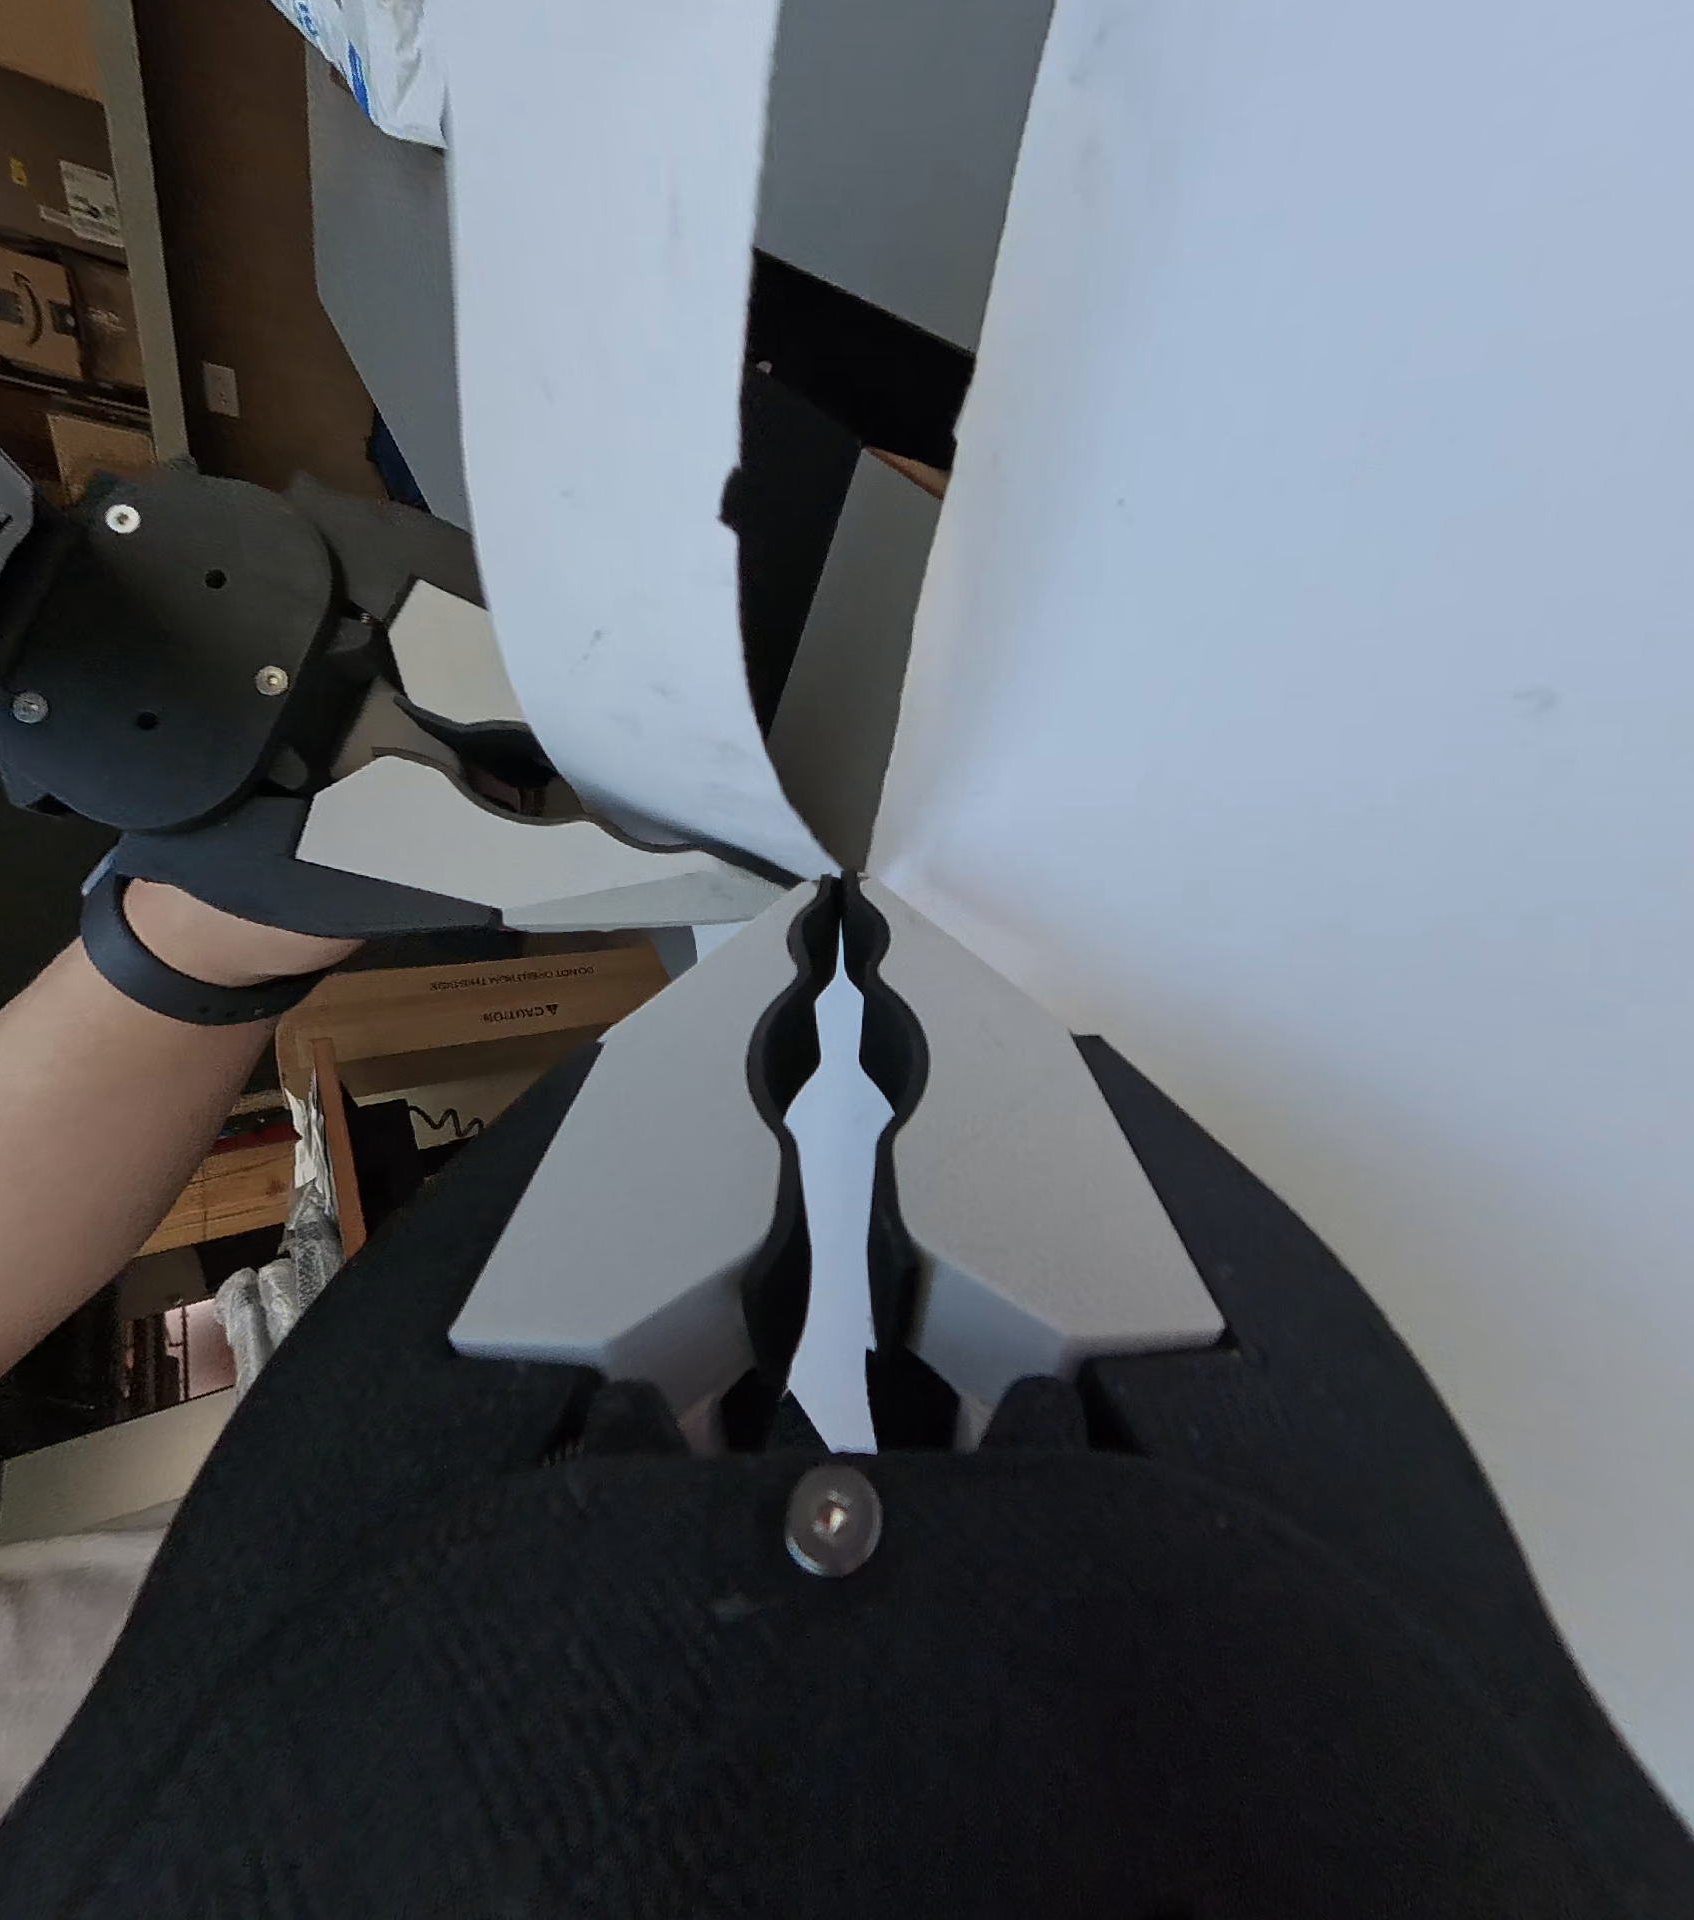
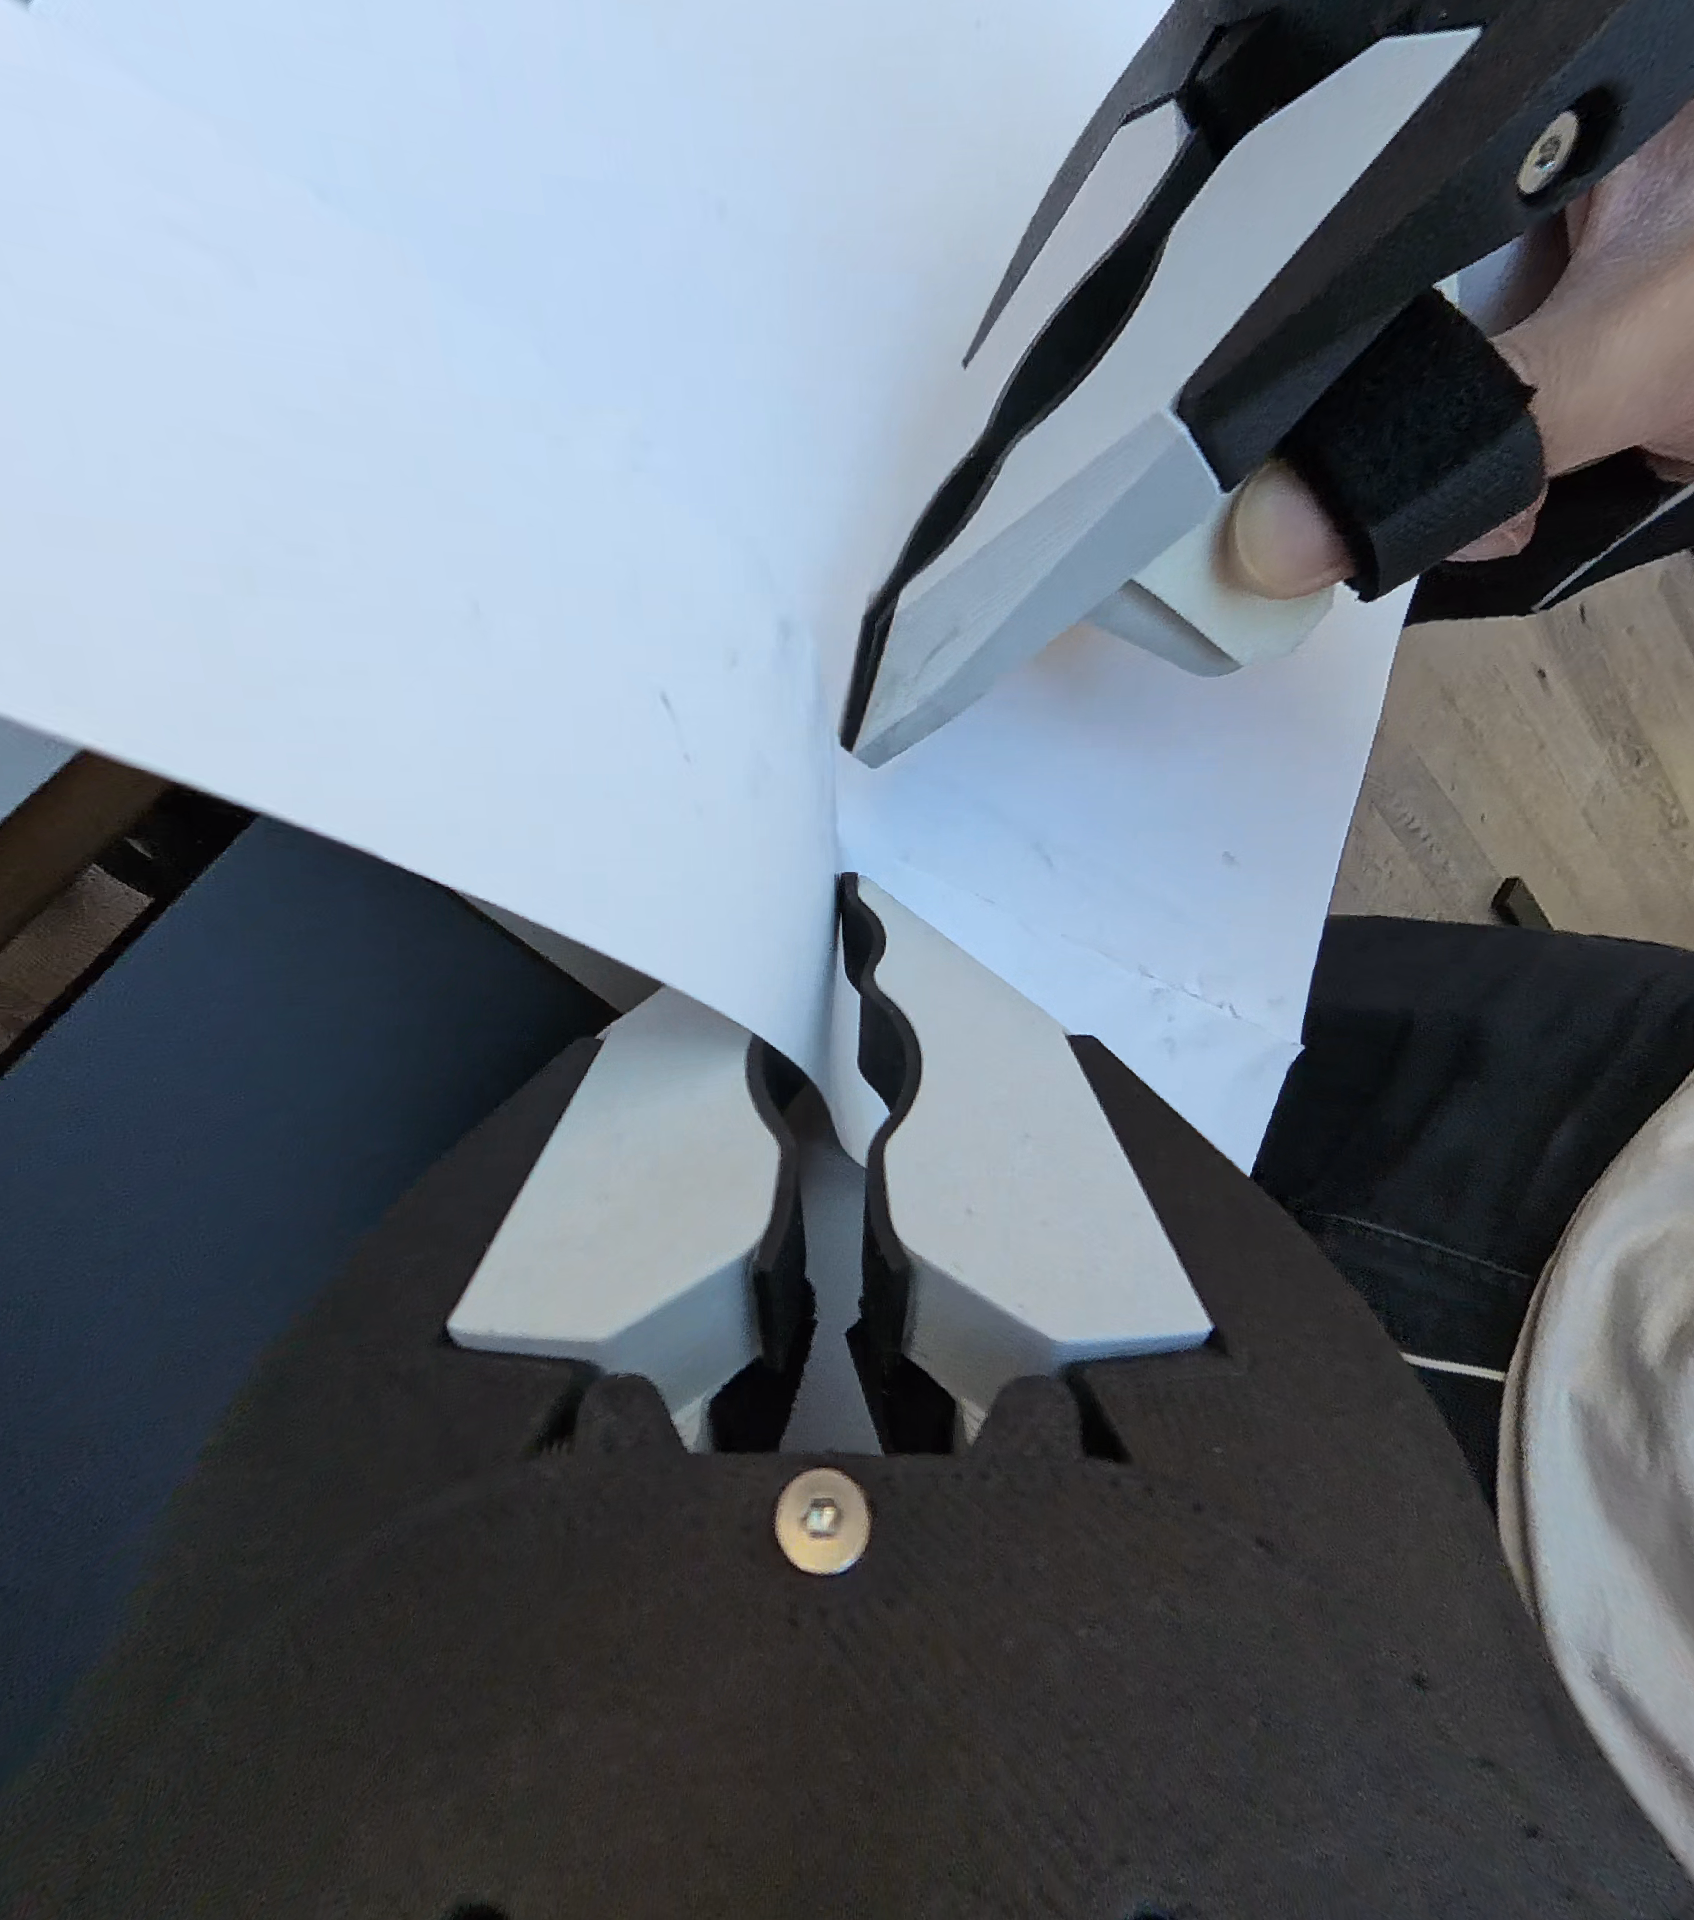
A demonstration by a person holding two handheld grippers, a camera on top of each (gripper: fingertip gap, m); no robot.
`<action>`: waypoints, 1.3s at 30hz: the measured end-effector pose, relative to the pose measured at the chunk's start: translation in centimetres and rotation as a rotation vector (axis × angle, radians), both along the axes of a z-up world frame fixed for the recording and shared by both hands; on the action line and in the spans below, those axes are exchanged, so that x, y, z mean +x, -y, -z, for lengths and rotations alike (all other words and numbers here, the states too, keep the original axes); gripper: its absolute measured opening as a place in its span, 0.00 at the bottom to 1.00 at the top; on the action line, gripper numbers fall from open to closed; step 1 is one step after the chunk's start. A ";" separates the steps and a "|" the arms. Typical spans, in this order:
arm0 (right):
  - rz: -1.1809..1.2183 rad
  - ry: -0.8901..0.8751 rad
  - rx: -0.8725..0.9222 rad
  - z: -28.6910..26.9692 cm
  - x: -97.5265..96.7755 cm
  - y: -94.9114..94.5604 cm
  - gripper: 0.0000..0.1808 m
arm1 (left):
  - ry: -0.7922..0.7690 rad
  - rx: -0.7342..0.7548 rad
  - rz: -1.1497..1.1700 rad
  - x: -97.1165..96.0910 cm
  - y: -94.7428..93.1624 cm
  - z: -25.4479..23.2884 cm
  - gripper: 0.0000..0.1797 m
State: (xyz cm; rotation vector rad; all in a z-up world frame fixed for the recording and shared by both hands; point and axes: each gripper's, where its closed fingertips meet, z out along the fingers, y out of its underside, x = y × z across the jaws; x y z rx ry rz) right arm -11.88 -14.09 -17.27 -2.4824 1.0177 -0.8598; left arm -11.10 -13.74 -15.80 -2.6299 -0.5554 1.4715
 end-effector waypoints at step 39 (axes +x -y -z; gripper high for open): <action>0.055 0.018 0.119 -0.7 -0.3 -1.2 0.00 | -0.021 -0.104 -0.009 -0.8 -0.3 1.0 0.00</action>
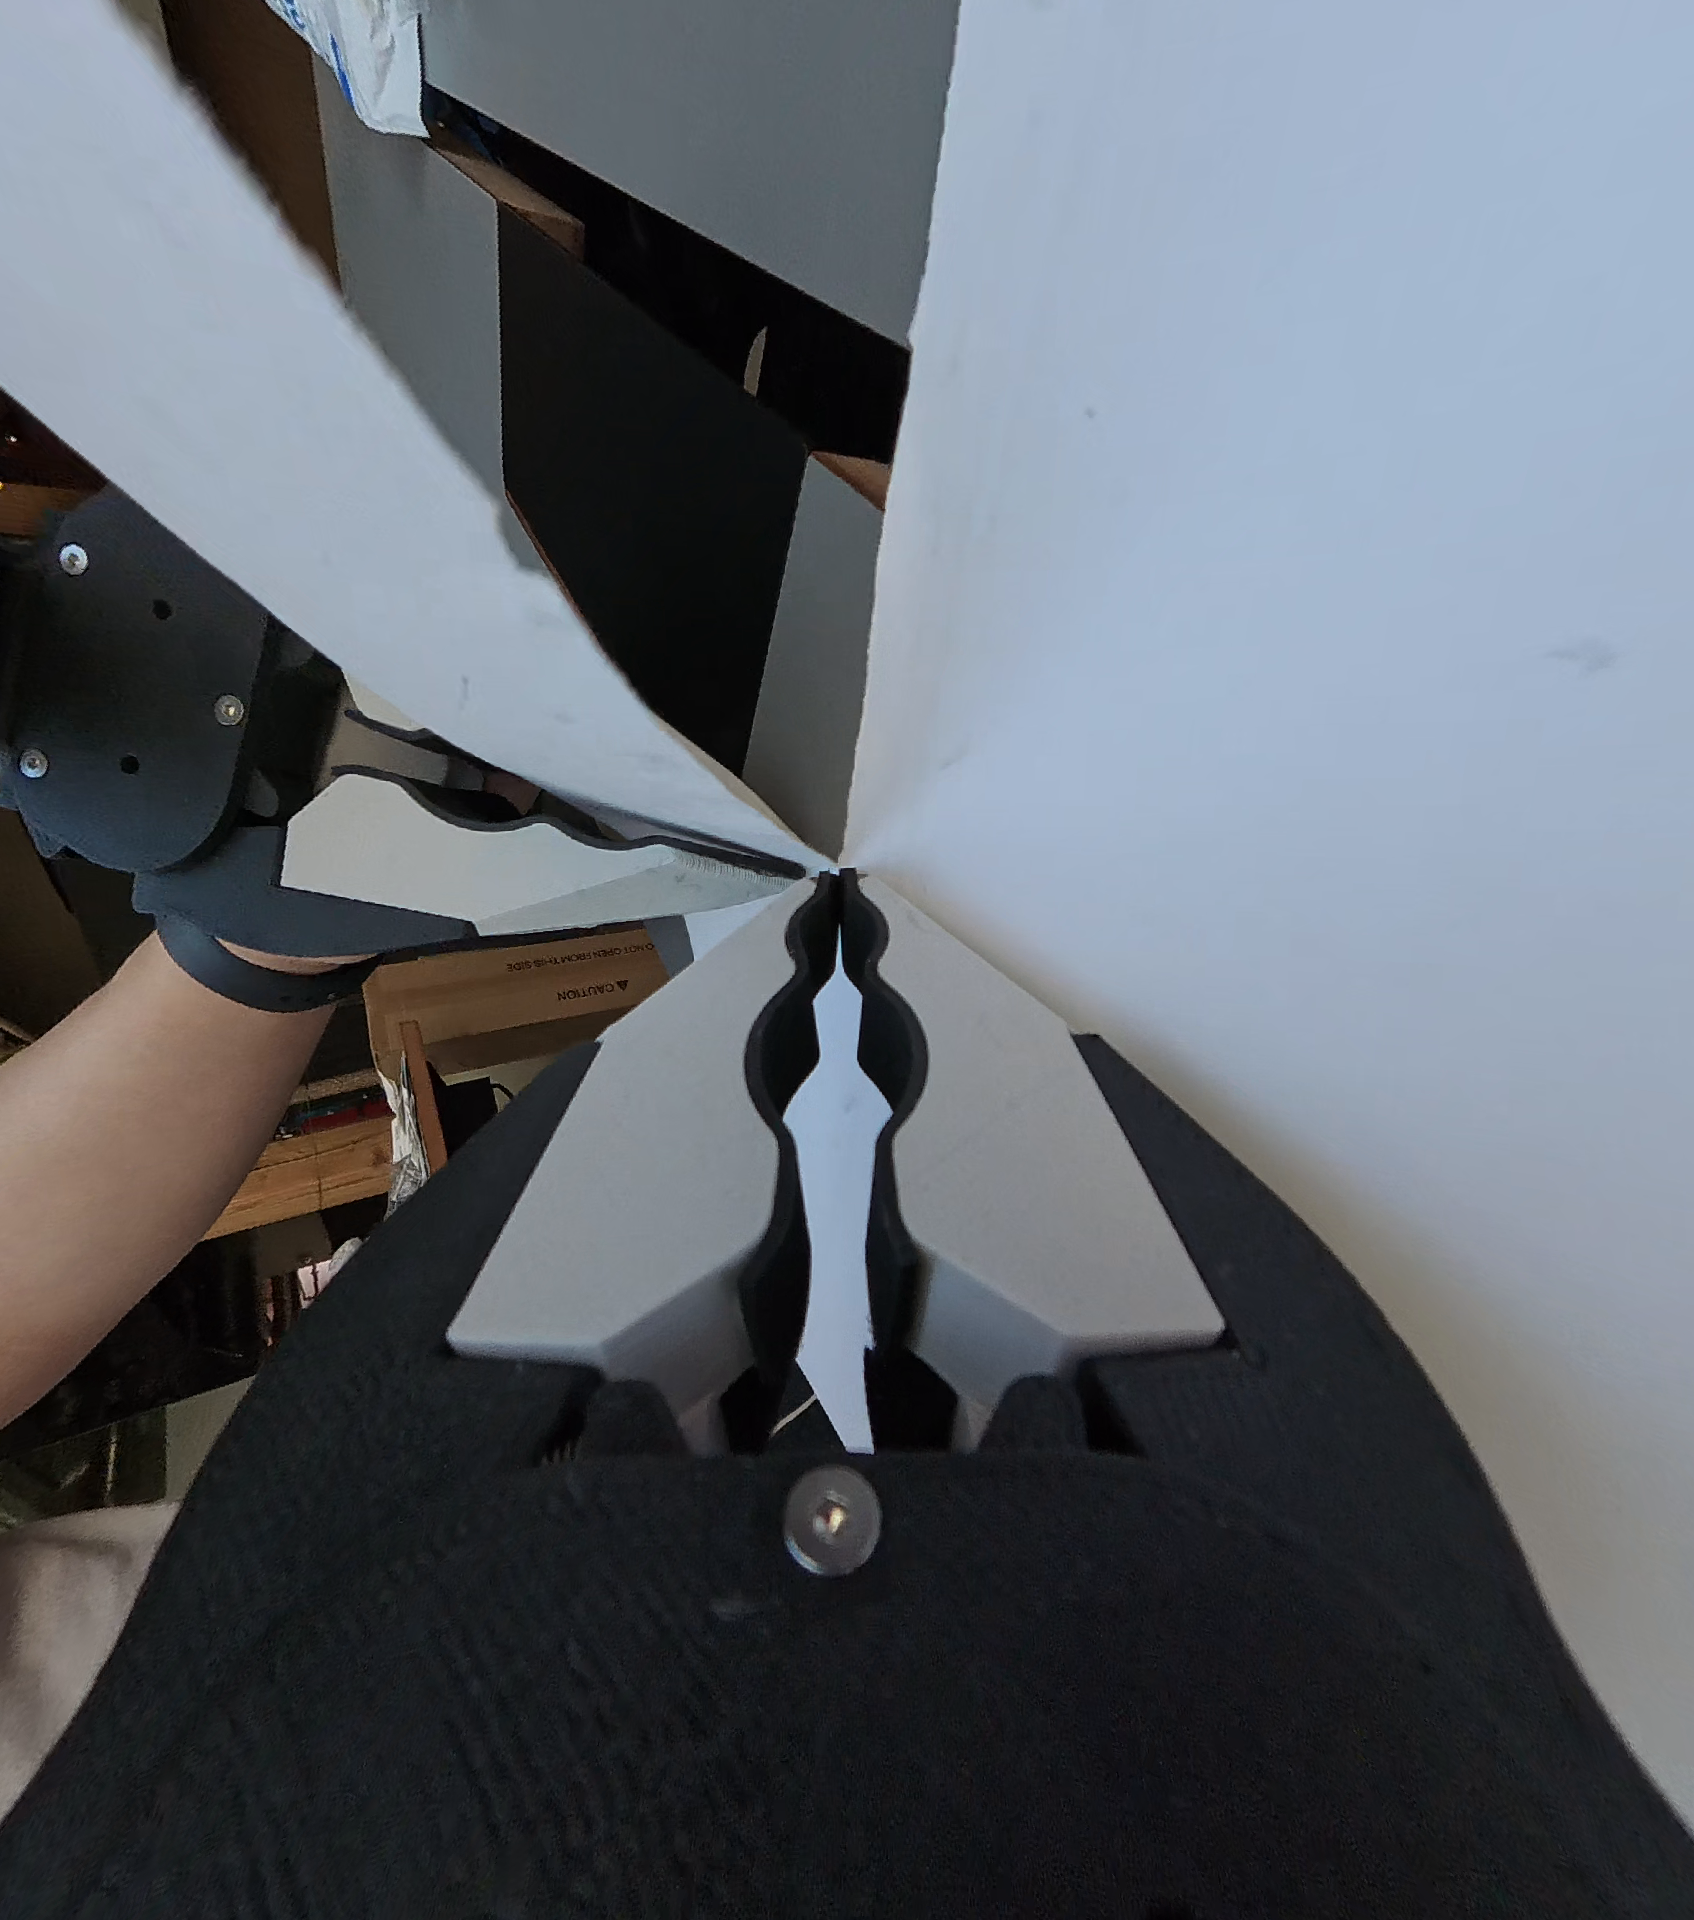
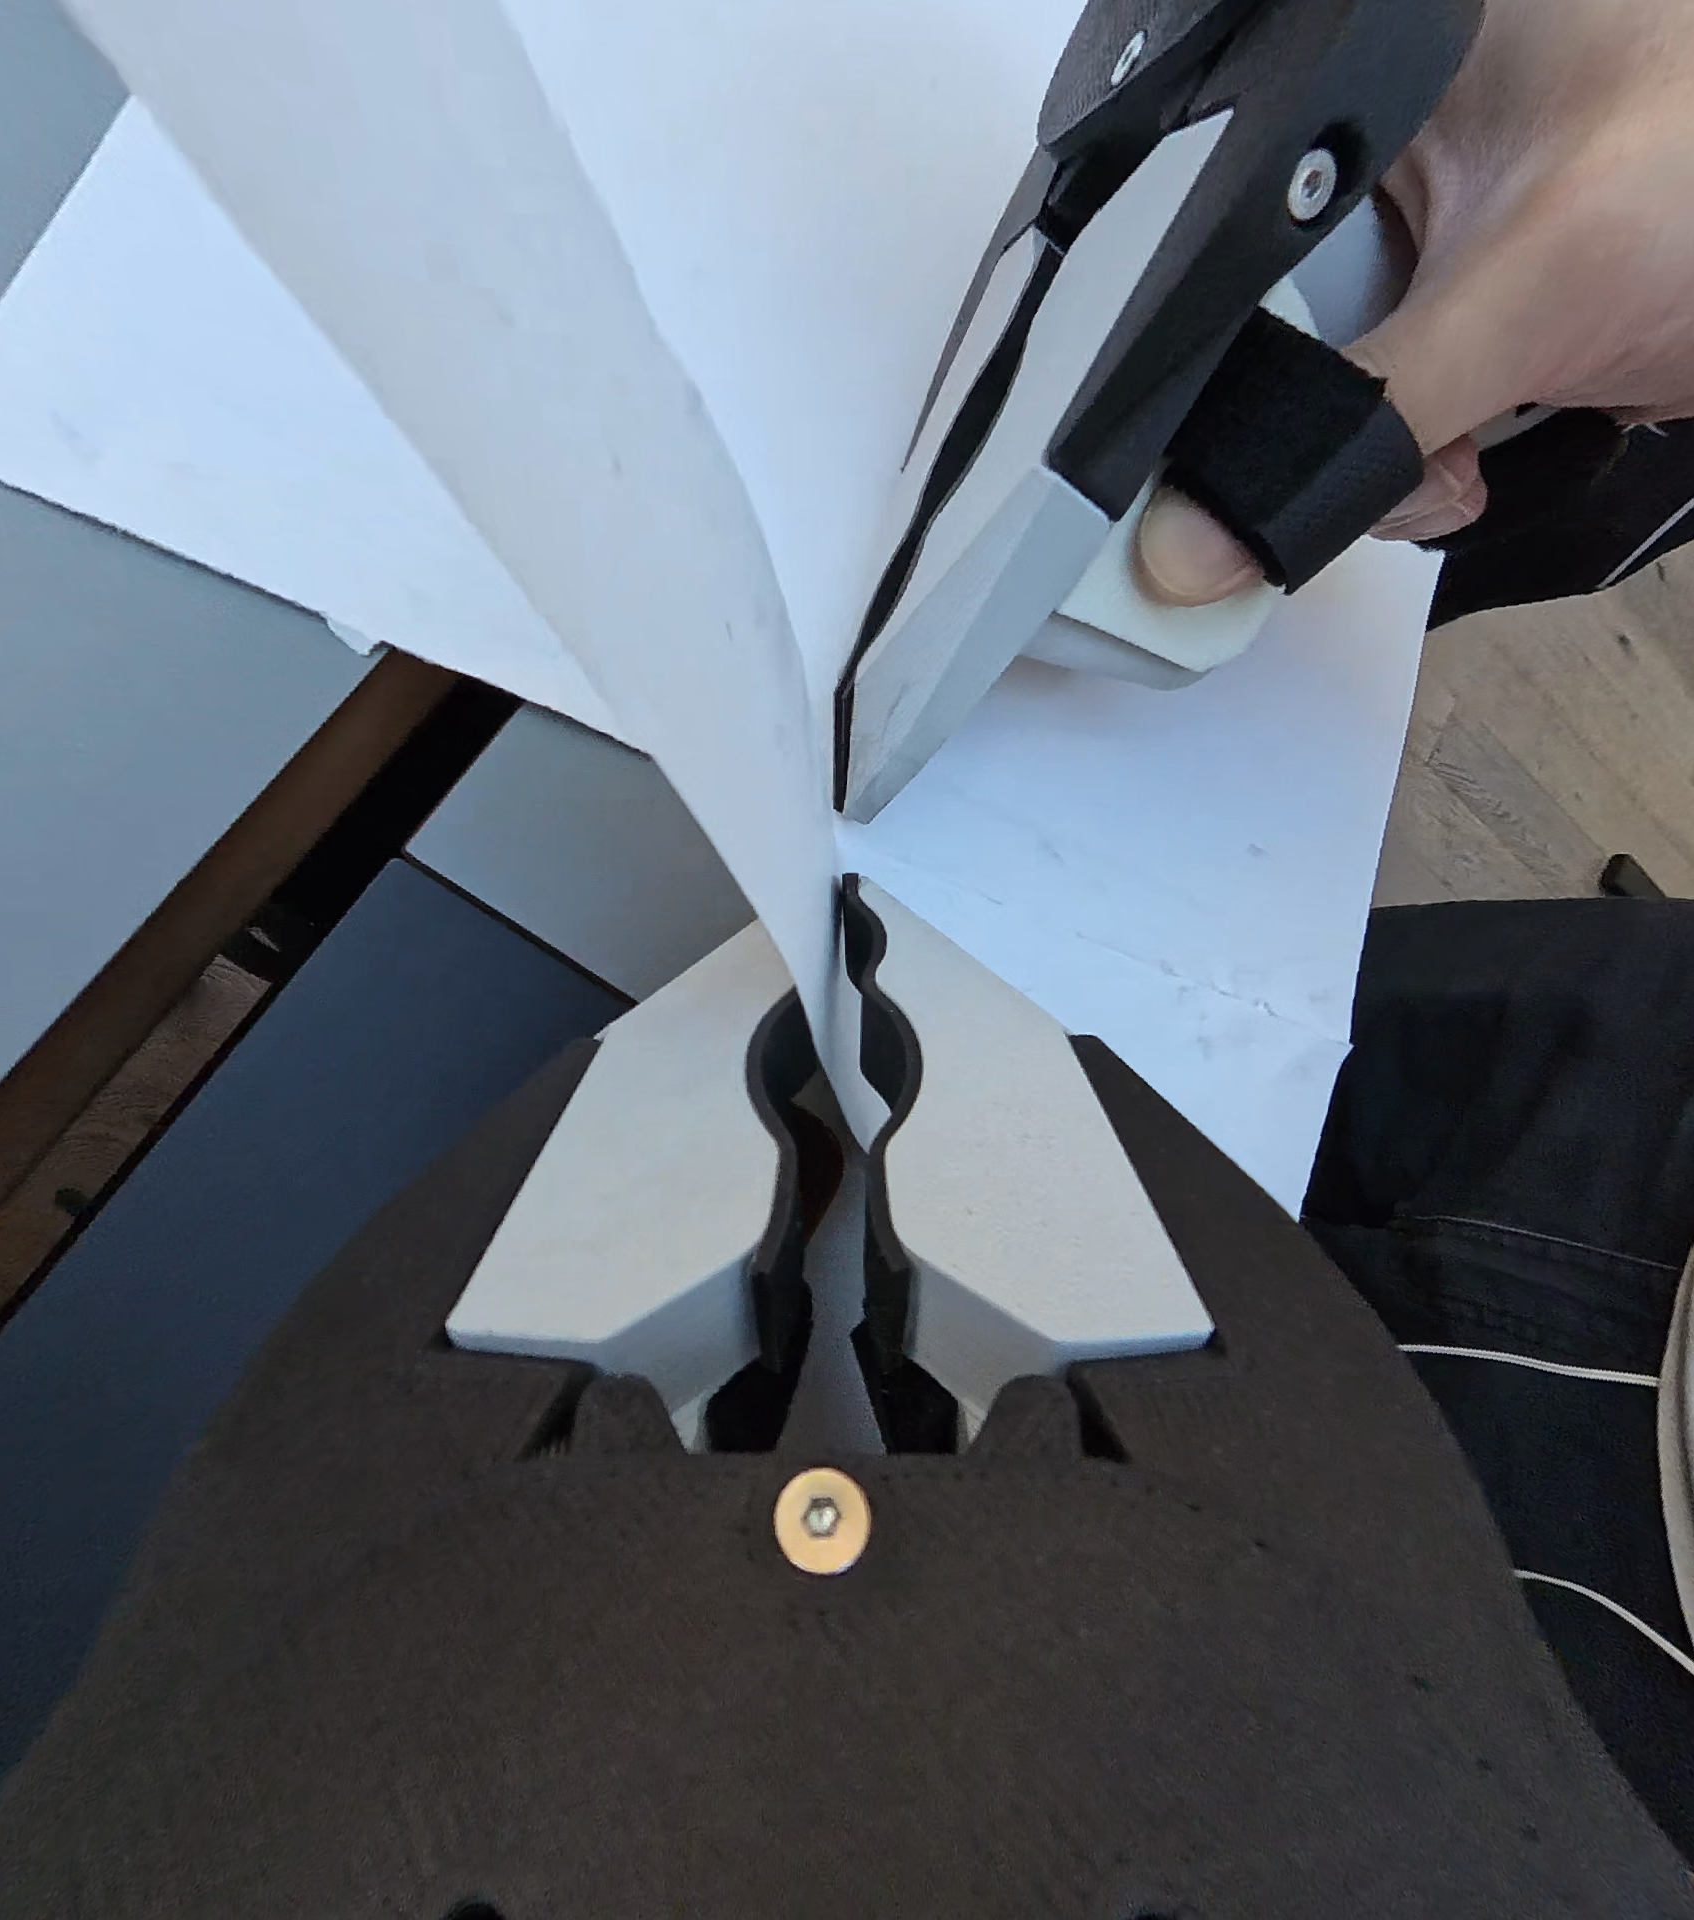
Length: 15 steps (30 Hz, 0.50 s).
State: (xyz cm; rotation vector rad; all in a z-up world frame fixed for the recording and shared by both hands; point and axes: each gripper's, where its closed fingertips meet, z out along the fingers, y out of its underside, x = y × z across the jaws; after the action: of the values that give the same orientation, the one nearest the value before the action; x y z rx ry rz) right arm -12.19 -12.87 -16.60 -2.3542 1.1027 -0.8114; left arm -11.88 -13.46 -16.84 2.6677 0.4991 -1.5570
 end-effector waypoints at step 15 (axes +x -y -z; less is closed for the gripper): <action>0.035 -0.048 0.176 -1.1 0.7 0.9 0.00 | 0.017 -0.052 -0.011 0.0 0.0 0.1 0.00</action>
State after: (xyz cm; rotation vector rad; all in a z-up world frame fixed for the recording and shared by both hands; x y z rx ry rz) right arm -11.48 -13.76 -15.50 -2.2239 1.1875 -0.6440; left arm -11.89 -13.44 -16.91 2.6339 0.4650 -1.5211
